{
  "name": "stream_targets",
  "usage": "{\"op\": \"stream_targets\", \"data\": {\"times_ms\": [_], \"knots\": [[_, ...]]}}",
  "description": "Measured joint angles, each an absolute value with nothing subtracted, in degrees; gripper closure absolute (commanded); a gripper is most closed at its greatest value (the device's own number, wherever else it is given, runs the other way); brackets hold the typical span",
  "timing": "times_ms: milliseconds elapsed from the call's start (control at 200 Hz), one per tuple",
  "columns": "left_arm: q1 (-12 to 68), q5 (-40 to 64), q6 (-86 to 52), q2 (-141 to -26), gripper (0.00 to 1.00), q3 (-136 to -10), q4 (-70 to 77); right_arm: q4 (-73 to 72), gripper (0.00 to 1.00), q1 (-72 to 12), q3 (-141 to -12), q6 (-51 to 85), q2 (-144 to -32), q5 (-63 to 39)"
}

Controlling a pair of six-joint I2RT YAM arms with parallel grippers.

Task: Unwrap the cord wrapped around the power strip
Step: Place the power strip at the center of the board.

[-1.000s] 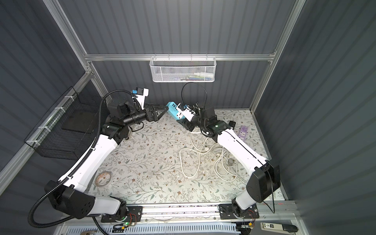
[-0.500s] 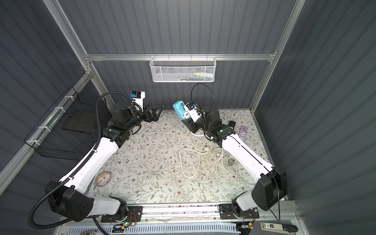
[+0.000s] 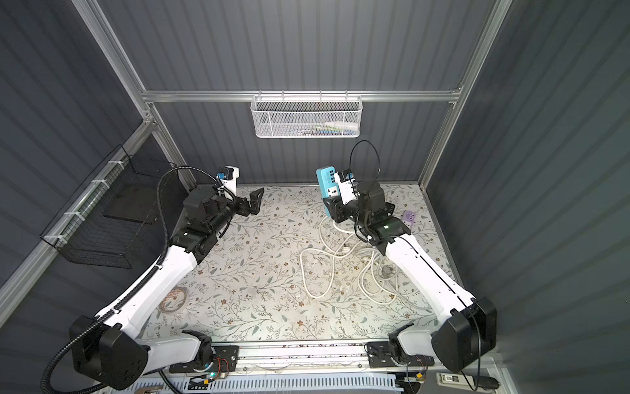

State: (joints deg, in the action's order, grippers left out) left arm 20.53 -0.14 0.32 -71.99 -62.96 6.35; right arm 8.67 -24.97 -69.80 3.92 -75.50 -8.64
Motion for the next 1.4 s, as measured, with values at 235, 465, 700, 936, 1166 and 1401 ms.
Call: {"op": "stream_targets", "data": {"times_ms": [235, 465, 700, 936, 1166, 1401], "knots": [[20.58, -1.56, 2.07, -71.88, 0.00, -61.80, 7.38, 8.67, 1.00, -20.56, -67.57, 10.81, -74.52, -7.97], [21.04, -2.83, 3.68, -71.24, 0.00, -60.25, 7.40, 8.36, 1.00, -14.94, -66.89, 17.43, -75.16, -7.90], [22.37, -4.54, 5.69, -69.95, 0.00, -59.57, 7.81, 7.94, 1.00, -11.57, -66.92, 22.55, -79.07, -7.97], [23.73, -5.63, 7.42, -69.10, 0.00, -59.18, 7.88, 7.94, 1.00, -7.53, -69.08, 27.49, -86.70, -8.32], [24.36, -6.50, 8.62, -68.95, 0.00, -58.74, 7.88, 7.57, 1.00, -7.09, -74.08, 30.26, -95.83, -7.38], [24.88, -7.31, 9.45, -68.49, 0.00, -58.57, 8.08, 7.55, 1.00, -6.85, -81.01, 30.94, -103.90, -5.04]]}}
